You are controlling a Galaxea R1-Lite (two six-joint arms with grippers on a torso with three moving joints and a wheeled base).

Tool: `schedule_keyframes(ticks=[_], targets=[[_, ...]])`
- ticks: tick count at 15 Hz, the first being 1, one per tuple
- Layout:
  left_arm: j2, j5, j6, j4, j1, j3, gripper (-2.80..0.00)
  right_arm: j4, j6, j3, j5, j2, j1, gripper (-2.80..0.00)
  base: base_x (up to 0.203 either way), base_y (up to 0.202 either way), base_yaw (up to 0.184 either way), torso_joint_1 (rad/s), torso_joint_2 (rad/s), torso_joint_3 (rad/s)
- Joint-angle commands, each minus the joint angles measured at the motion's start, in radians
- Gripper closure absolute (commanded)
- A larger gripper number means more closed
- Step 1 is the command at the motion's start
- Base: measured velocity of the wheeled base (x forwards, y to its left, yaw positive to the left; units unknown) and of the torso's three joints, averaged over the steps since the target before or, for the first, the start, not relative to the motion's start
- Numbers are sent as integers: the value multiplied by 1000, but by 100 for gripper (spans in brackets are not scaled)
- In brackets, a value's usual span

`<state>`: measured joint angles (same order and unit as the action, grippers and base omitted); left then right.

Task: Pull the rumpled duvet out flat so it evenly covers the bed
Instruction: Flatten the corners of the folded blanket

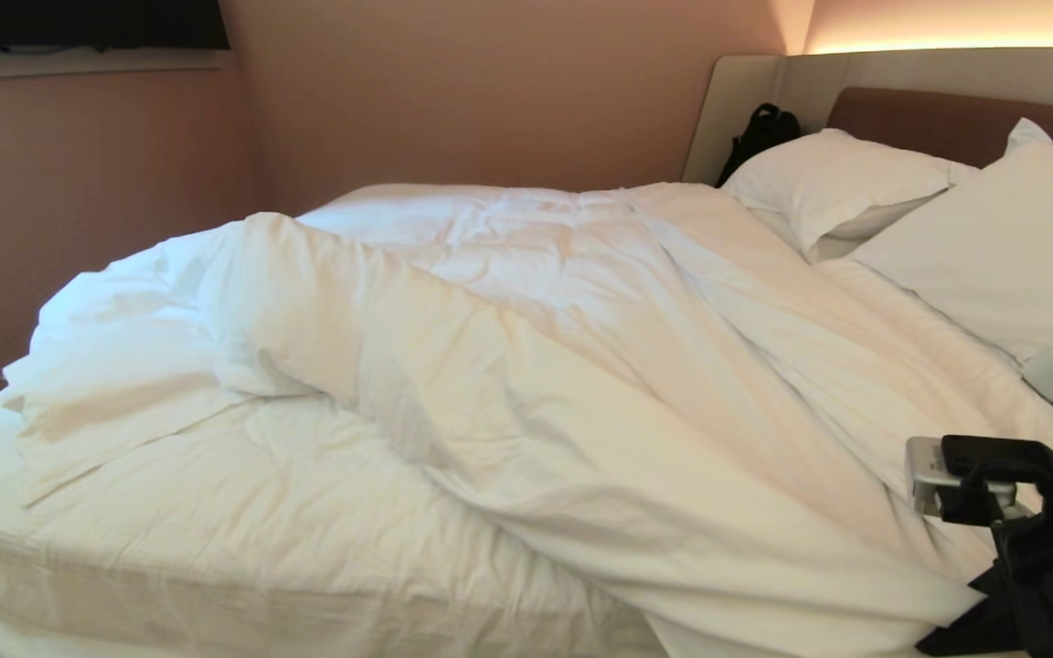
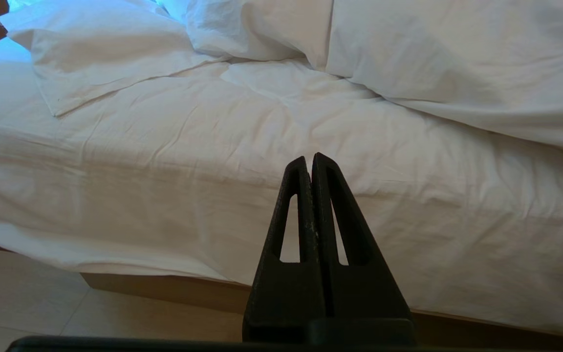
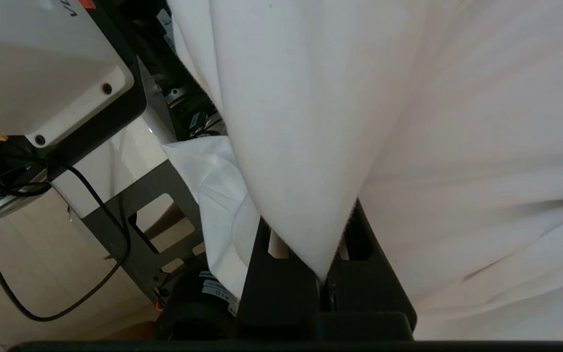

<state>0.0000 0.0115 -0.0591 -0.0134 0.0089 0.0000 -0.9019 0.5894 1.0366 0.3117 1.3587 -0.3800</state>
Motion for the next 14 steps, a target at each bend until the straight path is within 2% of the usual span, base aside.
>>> schedule_keyframes(ticks=[1, 10, 12, 14], targets=[[2, 1, -1, 0, 0, 0, 0, -11, 3, -4, 3, 22, 0, -280, 0, 0, 0, 0, 0, 0], [2, 1, -1, 0, 0, 0, 0, -13, -10, 12, 4, 40, 9, -280, 0, 0, 0, 0, 0, 0], [2, 1, -1, 0, 0, 0, 0, -12, -30, 33, 7, 41, 59, -280, 0, 0, 0, 0, 0, 0], [2, 1, -1, 0, 0, 0, 0, -12, -58, 60, 21, 46, 153, -280, 0, 0, 0, 0, 0, 0]])
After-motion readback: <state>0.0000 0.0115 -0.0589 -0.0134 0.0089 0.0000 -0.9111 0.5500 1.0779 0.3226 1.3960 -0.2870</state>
